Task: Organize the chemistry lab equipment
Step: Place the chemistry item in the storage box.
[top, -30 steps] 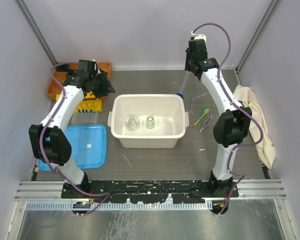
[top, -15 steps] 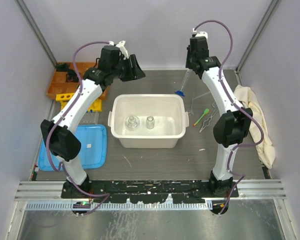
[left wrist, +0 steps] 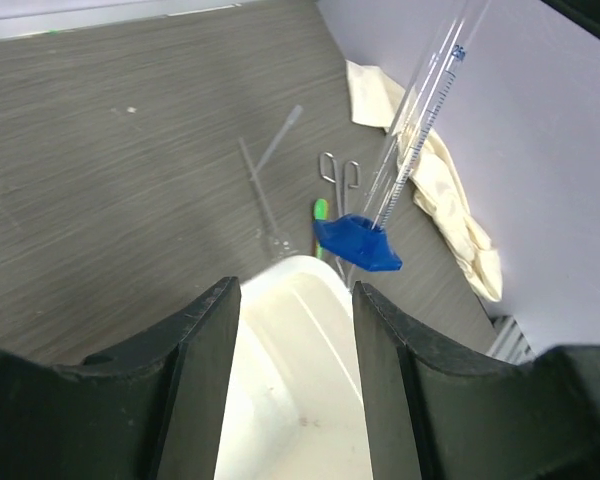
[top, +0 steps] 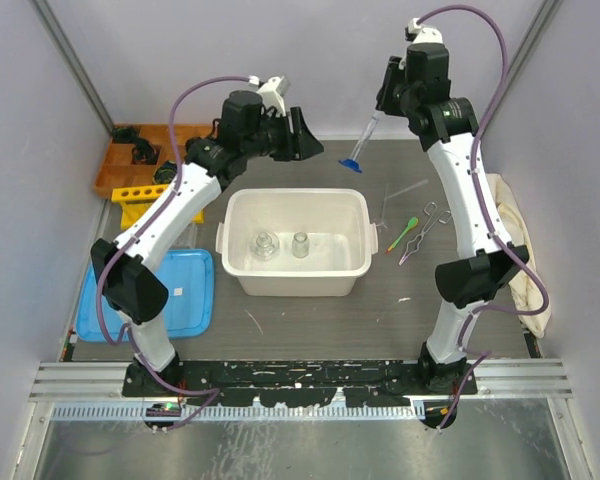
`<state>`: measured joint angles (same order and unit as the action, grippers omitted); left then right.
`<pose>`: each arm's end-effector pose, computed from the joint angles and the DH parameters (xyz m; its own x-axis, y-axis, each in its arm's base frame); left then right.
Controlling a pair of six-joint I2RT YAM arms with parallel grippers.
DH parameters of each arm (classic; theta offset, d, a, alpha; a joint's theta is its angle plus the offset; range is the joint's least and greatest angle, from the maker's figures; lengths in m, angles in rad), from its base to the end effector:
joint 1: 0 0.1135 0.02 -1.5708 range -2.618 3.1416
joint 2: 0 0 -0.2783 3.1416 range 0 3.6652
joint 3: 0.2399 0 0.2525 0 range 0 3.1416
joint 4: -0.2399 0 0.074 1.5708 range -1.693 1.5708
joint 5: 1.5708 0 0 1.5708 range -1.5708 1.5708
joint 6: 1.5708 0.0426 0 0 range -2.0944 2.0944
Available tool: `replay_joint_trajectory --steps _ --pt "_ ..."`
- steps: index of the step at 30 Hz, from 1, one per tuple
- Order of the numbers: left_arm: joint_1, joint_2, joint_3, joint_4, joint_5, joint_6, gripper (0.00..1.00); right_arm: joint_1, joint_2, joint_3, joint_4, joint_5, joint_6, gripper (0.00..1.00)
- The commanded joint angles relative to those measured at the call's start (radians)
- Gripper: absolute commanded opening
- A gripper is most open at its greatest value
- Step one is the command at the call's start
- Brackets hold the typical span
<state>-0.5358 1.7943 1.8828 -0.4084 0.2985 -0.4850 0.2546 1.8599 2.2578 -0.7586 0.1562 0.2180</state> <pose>0.3630 -0.2301 0.4302 -0.5786 -0.1747 -0.7967 0.5180 0.6758 -0.5244 0.3992 0.0971 0.4896 -0.3568 0.1279 -0.9254 -0.0315 0.9884 0.1488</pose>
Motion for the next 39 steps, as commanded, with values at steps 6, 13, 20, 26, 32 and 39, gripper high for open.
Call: replay_joint_trajectory --steps 6,13,20,26,32,39 --pt "-0.053 -0.004 0.059 0.151 0.070 -0.037 0.50 0.026 -0.110 -0.022 0.004 -0.071 0.032 0.32" --pt "-0.079 0.003 0.071 0.178 0.079 -0.027 0.50 0.046 -0.125 -0.036 0.001 -0.112 0.044 0.32" --pt "-0.105 -0.004 0.042 0.190 0.093 -0.014 0.50 0.068 -0.141 -0.041 0.003 -0.132 0.054 0.32" --pt "-0.129 -0.027 -0.025 0.189 0.076 0.004 0.49 0.087 -0.158 -0.040 -0.001 -0.128 0.054 0.32" --pt "-0.133 -0.046 -0.076 0.192 0.055 0.016 0.49 0.095 -0.179 -0.036 -0.014 -0.132 0.060 0.32" --pt "-0.141 -0.050 -0.092 0.211 0.058 0.009 0.38 0.100 -0.211 -0.076 -0.011 -0.132 0.070 0.32"
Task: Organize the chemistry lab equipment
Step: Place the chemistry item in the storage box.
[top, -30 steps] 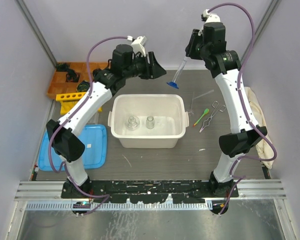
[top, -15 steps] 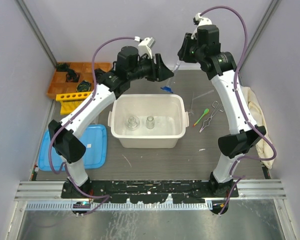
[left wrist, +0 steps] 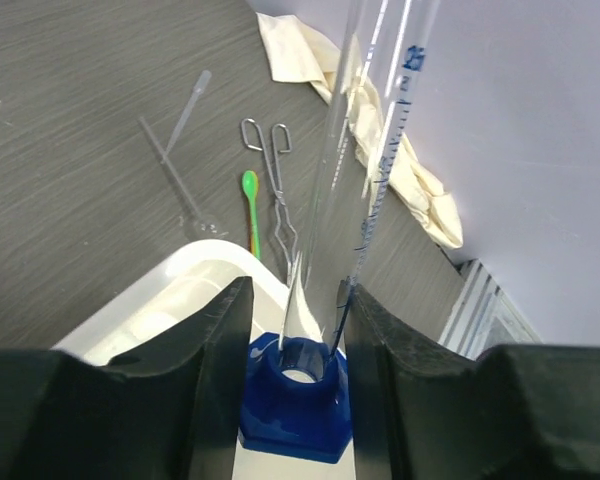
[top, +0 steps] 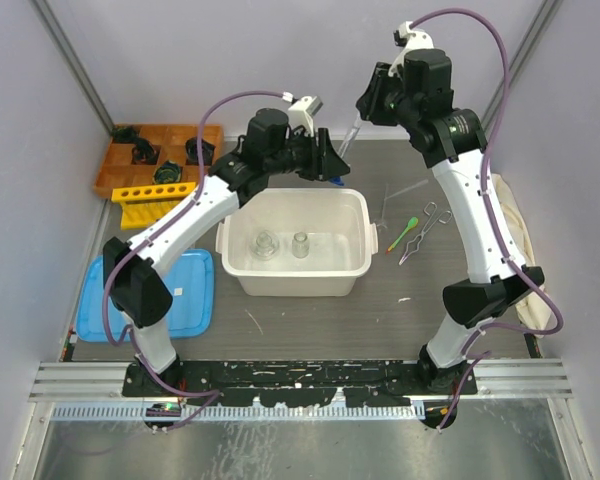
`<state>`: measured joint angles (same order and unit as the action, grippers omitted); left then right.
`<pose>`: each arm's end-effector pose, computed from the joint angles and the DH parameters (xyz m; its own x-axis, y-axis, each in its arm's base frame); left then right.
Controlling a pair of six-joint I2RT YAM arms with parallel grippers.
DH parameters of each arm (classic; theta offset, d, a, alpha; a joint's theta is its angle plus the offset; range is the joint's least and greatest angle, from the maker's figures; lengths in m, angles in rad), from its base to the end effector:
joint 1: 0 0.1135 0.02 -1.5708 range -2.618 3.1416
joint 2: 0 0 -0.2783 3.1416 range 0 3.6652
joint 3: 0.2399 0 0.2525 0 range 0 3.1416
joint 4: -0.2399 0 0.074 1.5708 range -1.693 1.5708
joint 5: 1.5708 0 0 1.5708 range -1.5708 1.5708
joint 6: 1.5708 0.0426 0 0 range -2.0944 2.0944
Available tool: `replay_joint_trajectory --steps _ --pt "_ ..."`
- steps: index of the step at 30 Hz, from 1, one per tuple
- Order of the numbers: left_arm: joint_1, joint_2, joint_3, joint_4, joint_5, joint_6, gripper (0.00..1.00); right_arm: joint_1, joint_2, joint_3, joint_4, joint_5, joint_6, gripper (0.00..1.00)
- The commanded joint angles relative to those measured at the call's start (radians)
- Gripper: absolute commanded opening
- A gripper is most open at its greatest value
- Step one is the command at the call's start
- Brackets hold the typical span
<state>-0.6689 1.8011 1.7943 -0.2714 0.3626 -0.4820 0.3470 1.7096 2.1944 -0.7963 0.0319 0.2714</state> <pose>0.3348 -0.2839 0.4115 -0.5837 -0.0911 -0.8068 0.6510 0.5415 -0.5320 0.3376 0.1206 0.5208 -0.3611 0.1543 -0.9197 -0.2227 0.9434 0.2458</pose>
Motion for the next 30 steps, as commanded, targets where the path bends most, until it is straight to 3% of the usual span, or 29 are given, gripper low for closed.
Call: replay_joint_trajectory --steps 1,10,15,24,30 --pt "-0.009 -0.058 -0.007 0.079 -0.004 0.004 0.36 0.009 -0.064 -0.018 0.026 -0.007 0.017 0.31" --pt "-0.011 -0.072 -0.052 0.118 -0.014 0.010 0.23 0.010 -0.088 -0.015 0.012 -0.009 0.019 0.33" --pt "-0.011 -0.084 -0.111 0.162 -0.030 0.047 0.19 0.010 -0.089 0.024 -0.031 -0.024 0.015 0.39" --pt "-0.011 -0.137 -0.247 0.238 -0.108 0.211 0.14 0.008 -0.039 0.202 -0.282 -0.062 0.018 0.48" --pt "-0.019 -0.235 -0.407 0.361 -0.166 0.373 0.14 -0.022 -0.004 0.224 -0.410 -0.206 0.085 0.50"
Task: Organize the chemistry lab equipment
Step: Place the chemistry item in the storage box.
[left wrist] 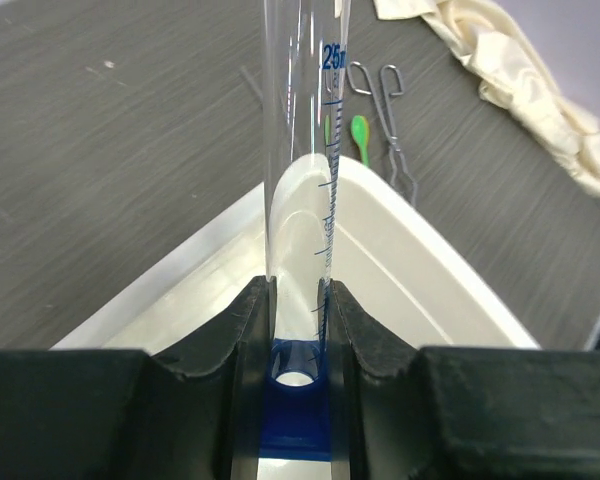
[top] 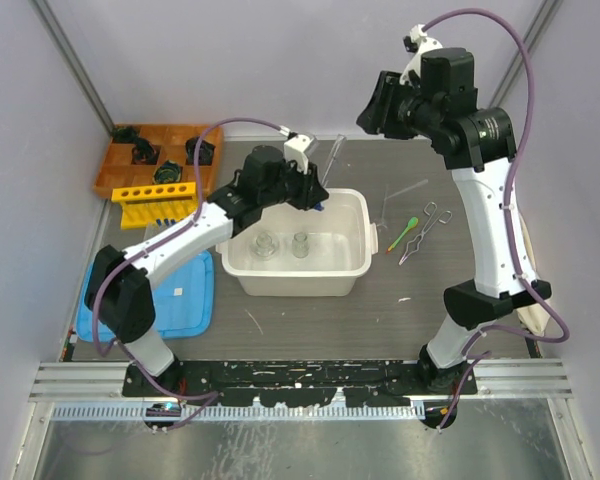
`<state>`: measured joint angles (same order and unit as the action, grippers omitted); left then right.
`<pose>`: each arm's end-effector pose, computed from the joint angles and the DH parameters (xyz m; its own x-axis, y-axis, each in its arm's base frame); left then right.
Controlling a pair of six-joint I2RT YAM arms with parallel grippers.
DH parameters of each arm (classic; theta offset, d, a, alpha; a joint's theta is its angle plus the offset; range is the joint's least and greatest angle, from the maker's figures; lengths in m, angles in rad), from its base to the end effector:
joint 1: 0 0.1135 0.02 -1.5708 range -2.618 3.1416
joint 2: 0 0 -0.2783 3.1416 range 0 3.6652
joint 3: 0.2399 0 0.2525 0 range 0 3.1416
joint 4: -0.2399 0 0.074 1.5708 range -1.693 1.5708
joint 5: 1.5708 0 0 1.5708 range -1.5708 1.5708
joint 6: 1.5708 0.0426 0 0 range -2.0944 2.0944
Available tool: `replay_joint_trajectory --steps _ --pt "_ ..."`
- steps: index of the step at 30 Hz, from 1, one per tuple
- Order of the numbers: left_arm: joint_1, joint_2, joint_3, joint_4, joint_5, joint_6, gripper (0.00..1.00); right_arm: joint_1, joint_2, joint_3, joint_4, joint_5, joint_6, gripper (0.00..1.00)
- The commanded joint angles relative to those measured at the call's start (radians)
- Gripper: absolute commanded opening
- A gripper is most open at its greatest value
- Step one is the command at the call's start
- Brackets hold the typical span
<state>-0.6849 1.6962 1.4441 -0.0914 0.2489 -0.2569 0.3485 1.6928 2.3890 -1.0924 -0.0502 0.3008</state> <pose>0.3154 -0.2712 0.3477 -0.4537 0.0526 -0.8896 0.7005 0.6382 -0.3195 0.2917 0.1082 0.5481 -0.4604 0.1476 -0.8754 -0.2598 0.9205 0.2918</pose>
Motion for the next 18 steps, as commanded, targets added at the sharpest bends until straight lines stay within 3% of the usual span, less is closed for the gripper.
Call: replay_joint_trajectory --steps 1,8,18 --pt "-0.003 -0.150 -0.086 0.209 -0.056 0.174 0.14 -0.034 0.021 0.027 -0.127 -0.185 0.070 0.50" --pt "-0.014 -0.248 -0.184 0.257 -0.037 0.268 0.15 -0.065 0.066 0.030 -0.150 -0.316 0.102 0.50" --pt "-0.114 -0.290 -0.246 0.200 -0.092 0.381 0.15 -0.083 0.101 0.081 -0.093 -0.541 0.117 0.49"
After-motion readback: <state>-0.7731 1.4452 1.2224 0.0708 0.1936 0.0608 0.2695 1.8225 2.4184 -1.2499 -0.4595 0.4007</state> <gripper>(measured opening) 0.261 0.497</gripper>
